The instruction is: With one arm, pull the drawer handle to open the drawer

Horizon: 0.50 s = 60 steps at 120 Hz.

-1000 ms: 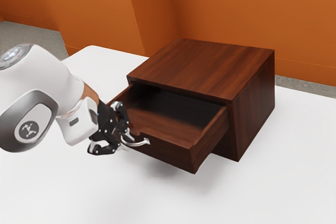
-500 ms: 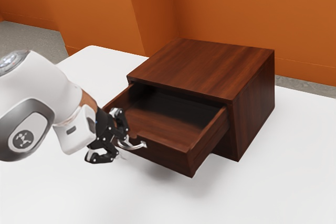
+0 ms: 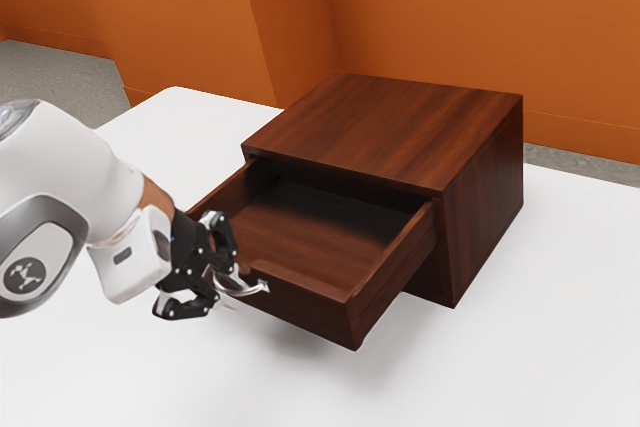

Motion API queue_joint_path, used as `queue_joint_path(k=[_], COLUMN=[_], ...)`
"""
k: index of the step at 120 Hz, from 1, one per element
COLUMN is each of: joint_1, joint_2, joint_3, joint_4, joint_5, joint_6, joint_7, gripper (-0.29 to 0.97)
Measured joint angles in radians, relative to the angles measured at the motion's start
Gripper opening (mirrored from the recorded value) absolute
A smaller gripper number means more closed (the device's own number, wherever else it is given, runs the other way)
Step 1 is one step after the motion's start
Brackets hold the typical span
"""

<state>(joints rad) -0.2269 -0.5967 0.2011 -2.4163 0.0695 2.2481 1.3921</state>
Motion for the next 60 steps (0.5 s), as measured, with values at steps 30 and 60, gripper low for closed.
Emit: queue_joint_path(k=[30,60], joint_1=[0.000,-0.001], joint_2=[-0.048,-0.032], joint_3=[0.003,0.008], joint_4=[0.078,0.369], joint_5=[0.032,0.041], joint_6=[-0.084,-0.469], joint_7=[-0.005,-0.005], gripper=[0.26,0.54])
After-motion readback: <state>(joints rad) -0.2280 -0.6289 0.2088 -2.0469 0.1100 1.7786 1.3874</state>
